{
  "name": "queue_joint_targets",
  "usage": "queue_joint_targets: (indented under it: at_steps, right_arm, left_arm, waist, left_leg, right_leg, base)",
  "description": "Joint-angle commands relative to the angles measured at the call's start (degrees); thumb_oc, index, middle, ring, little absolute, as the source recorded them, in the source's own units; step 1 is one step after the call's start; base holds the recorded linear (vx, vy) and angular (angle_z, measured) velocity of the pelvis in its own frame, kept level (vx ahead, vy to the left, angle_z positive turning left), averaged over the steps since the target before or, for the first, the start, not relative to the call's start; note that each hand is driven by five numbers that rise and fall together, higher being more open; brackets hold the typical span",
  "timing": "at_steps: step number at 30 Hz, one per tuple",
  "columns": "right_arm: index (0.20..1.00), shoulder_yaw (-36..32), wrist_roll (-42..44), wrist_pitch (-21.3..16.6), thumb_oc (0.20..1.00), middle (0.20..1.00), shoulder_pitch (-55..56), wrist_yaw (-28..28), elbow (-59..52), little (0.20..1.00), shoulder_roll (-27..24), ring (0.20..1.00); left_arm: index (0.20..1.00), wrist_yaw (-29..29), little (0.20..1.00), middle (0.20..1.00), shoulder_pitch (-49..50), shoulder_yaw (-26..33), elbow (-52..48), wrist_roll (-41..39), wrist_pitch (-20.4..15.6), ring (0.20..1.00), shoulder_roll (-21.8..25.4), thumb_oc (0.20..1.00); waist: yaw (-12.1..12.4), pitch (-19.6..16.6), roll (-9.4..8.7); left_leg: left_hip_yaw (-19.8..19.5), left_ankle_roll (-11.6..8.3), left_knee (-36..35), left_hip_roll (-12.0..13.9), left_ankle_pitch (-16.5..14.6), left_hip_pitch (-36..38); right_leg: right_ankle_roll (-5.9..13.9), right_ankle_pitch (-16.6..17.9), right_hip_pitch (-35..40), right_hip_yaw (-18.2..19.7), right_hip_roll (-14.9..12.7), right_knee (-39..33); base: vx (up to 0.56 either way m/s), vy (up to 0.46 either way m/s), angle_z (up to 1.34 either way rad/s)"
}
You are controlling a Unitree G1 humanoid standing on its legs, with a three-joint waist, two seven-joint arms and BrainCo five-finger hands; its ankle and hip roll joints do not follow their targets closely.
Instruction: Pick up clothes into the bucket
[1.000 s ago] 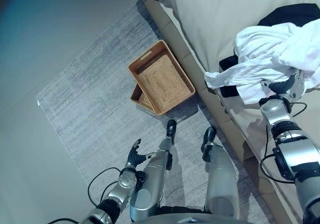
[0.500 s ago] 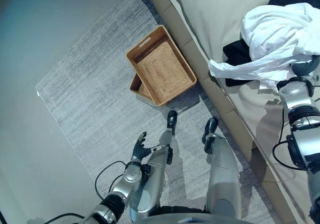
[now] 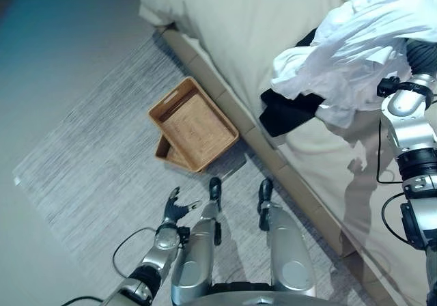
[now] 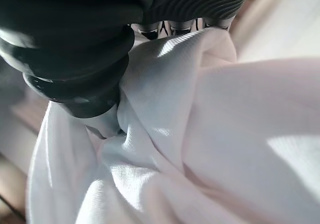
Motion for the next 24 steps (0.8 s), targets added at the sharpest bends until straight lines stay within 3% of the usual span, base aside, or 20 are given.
queue_joint_targets:
  at_steps: [1, 16, 23, 24]
  right_arm:
    - [0.2, -1.7, -1.6, -4.2, 0.2, 0.2, -3.0, -0.4, -4.2, 0.2, -5.1, 0.2]
    - [0.2, 1.9, -2.7, -2.2, 0.2, 0.2, -10.7, 3.4, -0.6, 0.2, -17.7, 0.2]
    - [0.2, 2.0, -0.8, -2.8, 0.2, 0.2, -8.4, 6.6, -3.2, 0.2, -17.8, 0.2]
    - [0.2, 2.9, -0.4, -2.6, 0.2, 0.2, -6.7, 9.2, -4.8, 0.2, -17.3, 0.2]
  left_arm:
    - [1.0, -0.9, 1.0, 1.0, 4.7, 1.1, 2.6, 3.4, 0.2, 1.0, 1.6, 1.0]
    - [1.0, -4.8, 1.0, 1.0, 8.6, 3.5, 0.2, 4.2, 0.9, 1.0, 2.7, 1.0]
    - [1.0, -7.5, 1.0, 1.0, 9.0, 2.7, -14.6, 0.6, -0.8, 1.0, 5.3, 1.0]
    - [1.0, -10.2, 1.0, 1.0, 9.1, 2.1, -25.2, -2.3, -1.4, 1.0, 8.2, 1.0]
  waist:
    - [-0.1, -8.8, -5.3]
    - [-0.6, -21.7, -8.06]
    - [-0.8, -24.0, -8.41]
    - [-0.8, -24.2, -8.24]
  left_leg:
    - [0.7, -0.5, 2.0, -0.7, -5.5, 2.4]
    - [3.5, -1.25, -0.1, 1.1, -8.1, 13.5]
    - [4.2, -1.34, -0.3, 1.4, -8.8, 15.7]
    - [4.4, -1.24, -0.2, 1.4, -8.5, 15.9]
  right_leg:
    - [5.71, 4.1, 5.6, 2.5, -2.8, -7.2]
    - [6.02, 3.9, 18.2, 2.4, -1.1, -13.5]
    - [5.99, 3.7, 20.7, 2.4, -0.9, -14.7]
    - [5.9, 4.1, 20.9, 2.5, -1.0, -14.6]
  base:
    - [0.08, -0.024, -0.32]
    - [0.08, -0.002, -0.08]
    - [0.03, -0.002, -0.09]
    - [0.06, 0.009, -0.07]
